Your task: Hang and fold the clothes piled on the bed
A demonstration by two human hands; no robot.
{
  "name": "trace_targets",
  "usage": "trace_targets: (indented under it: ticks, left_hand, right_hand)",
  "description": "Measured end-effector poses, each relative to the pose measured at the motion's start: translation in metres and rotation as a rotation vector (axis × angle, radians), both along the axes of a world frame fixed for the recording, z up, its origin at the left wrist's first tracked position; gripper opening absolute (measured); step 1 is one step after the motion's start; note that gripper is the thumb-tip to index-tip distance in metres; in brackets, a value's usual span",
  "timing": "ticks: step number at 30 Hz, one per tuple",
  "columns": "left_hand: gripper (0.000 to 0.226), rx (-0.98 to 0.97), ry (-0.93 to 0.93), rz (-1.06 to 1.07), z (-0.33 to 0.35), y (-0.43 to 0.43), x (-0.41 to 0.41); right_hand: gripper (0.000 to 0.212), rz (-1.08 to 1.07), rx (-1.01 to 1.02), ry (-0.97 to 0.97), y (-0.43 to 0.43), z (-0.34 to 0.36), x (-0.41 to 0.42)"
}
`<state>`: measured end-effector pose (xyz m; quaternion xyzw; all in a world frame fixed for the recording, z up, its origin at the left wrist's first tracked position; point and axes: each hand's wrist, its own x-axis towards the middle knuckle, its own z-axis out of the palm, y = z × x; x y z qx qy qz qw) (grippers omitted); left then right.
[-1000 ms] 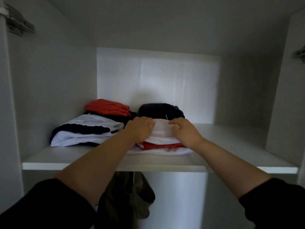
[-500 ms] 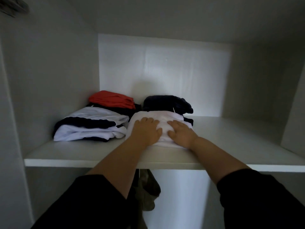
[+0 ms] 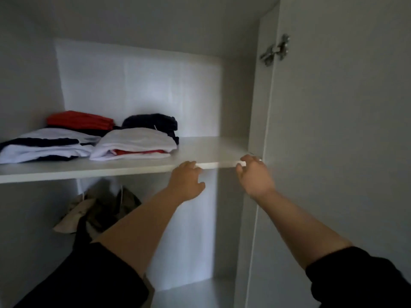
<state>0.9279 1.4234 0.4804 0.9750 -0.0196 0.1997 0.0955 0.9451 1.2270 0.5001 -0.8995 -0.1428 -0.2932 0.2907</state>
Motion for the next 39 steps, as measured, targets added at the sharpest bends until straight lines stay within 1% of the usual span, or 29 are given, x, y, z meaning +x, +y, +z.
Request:
trace_targets:
  ticks: [4,6,8,10,13,15,16,17,18,20,21,22,24,26,28,29,32,35,36,38,39]
  left_hand:
    - [0.053,-0.177,0.072,-0.183,-0.030,-0.111,-0.033]
    - [0.054,-0.233,0.147,-0.267,-0.044,-0.160,-0.051]
    - [0.057,-0.282,0.218,-0.337,-0.057,-0.201,-0.069]
    - [0.061,-0.333,0.275,-0.385,-0.069,-0.233,-0.088]
    - [0.073,-0.397,0.362,-0.454,-0.085,-0.267,-0.112]
    - [0.086,-0.440,0.411,-0.492,-0.091,-0.285,-0.125]
    - [0.093,-0.446,0.418,-0.506,-0.094,-0.293,-0.130]
    - [0.100,-0.448,0.416,-0.511,-0.097,-0.301,-0.135]
    - [0.105,-0.451,0.407,-0.507,-0.100,-0.308,-0.140]
    - [0.112,-0.480,0.383,-0.498,-0.106,-0.318,-0.148]
    - [0.114,-0.502,0.370,-0.499,-0.110,-0.321,-0.151]
    - [0.116,-0.536,0.364,-0.503,-0.114,-0.324,-0.156]
    - [0.118,-0.639,0.364,-0.498,-0.124,-0.327,-0.167]
    - [0.118,-0.702,0.321,-0.464,-0.137,-0.328,-0.179]
    - [0.113,-0.708,0.228,-0.402,-0.147,-0.324,-0.191]
    - [0.106,-0.723,0.174,-0.365,-0.151,-0.319,-0.196]
    - [0.059,-0.793,0.012,-0.231,-0.159,-0.286,-0.210]
    - [0.023,-0.750,-0.037,-0.066,-0.169,-0.238,-0.223]
    - [0.018,-0.744,-0.039,-0.031,-0.171,-0.220,-0.226]
    - [0.024,-0.747,-0.036,0.024,-0.173,-0.181,-0.227]
    - [0.022,-0.756,-0.030,0.042,-0.172,-0.162,-0.226]
  right_hand:
    - [0.038,-0.070,-0.004,0.034,-0.099,-0.019,-0.053]
    - [0.042,-0.051,-0.014,0.028,-0.142,-0.023,-0.081]
    - [0.045,-0.003,-0.077,-0.022,-0.180,-0.027,-0.111]
    - [0.044,0.023,-0.143,-0.095,-0.211,-0.032,-0.141]
    - [0.038,0.088,-0.068,-0.303,-0.242,-0.039,-0.181]
    - [0.047,0.054,0.017,-0.434,-0.256,-0.047,-0.196]
    - [0.054,0.027,0.083,-0.454,-0.262,-0.051,-0.198]
    - [0.059,0.016,0.171,-0.420,-0.267,-0.055,-0.200]
    - [0.062,0.030,0.274,-0.337,-0.270,-0.059,-0.202]
    - [0.058,0.099,0.419,-0.131,-0.273,-0.066,-0.205]
    - [0.055,0.120,0.441,-0.069,-0.273,-0.070,-0.208]
    - [0.058,0.129,0.455,-0.040,-0.274,-0.075,-0.212]
    - [0.072,0.153,0.473,-0.008,-0.273,-0.083,-0.222]
    - [0.077,0.183,0.463,0.018,-0.267,-0.088,-0.232]
    - [0.077,0.223,0.446,0.027,-0.255,-0.092,-0.237]
    - [0.077,0.258,0.429,0.034,-0.246,-0.094,-0.240]
    - [0.071,0.347,0.297,0.071,-0.216,-0.099,-0.243]
    - [0.050,0.417,0.085,0.103,-0.182,-0.106,-0.236]
    - [0.043,0.445,0.033,0.102,-0.169,-0.108,-0.232]
    - [0.031,0.513,-0.024,0.126,-0.140,-0.110,-0.221]
    - [0.027,0.544,-0.043,0.147,-0.123,-0.111,-0.215]
